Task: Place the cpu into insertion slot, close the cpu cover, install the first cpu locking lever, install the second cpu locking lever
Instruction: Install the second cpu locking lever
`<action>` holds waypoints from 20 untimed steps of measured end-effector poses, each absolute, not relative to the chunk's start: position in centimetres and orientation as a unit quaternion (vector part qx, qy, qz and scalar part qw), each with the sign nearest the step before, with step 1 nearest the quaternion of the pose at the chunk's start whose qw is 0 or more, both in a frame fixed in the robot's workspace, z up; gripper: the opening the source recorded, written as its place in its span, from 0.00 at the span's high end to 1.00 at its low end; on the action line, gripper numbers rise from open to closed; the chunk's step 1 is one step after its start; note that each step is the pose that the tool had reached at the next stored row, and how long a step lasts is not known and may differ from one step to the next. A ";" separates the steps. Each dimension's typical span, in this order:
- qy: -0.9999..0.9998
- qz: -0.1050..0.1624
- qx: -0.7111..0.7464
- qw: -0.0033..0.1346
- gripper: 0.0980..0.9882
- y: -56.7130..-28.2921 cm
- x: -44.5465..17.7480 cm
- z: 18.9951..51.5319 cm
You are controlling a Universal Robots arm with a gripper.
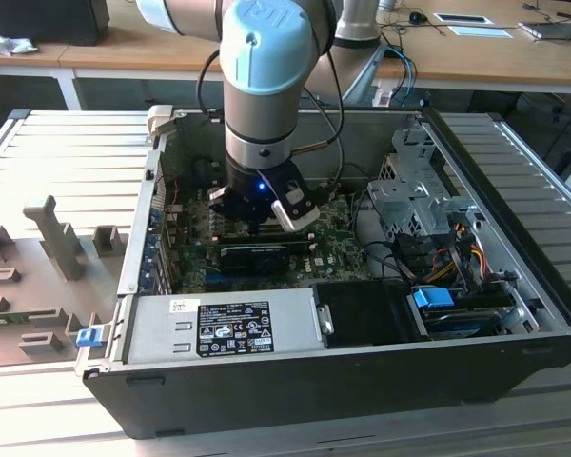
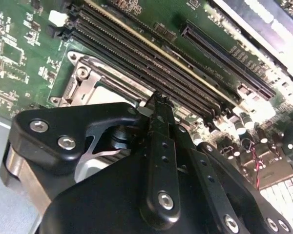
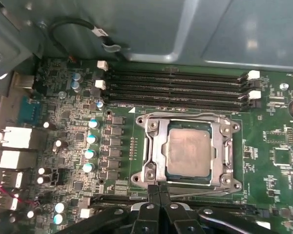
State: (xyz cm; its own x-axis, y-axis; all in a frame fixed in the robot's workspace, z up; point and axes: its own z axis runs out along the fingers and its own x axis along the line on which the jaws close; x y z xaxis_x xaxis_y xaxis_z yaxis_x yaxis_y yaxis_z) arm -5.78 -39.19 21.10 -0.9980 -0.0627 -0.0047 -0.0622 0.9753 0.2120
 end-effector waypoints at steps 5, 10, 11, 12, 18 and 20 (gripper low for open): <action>-0.992 -0.124 0.031 0.000 0.99 -39.4 -6.7 20.8; -0.991 -0.132 0.032 0.000 0.99 -39.9 -7.0 20.6; -0.990 -0.137 0.032 0.000 0.99 -40.1 -7.1 20.6; -0.990 -0.141 0.031 0.000 0.99 -40.2 -7.1 20.6; -0.987 -0.157 0.031 -0.001 0.99 -40.4 -7.1 20.2; -0.986 -0.163 0.031 -0.001 0.99 -40.3 -7.2 19.9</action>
State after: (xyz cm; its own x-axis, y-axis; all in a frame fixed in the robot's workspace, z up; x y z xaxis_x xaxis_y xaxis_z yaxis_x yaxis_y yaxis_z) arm -7.16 -40.34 19.88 -0.9980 -0.0617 -0.0119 -0.0623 0.9451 0.3207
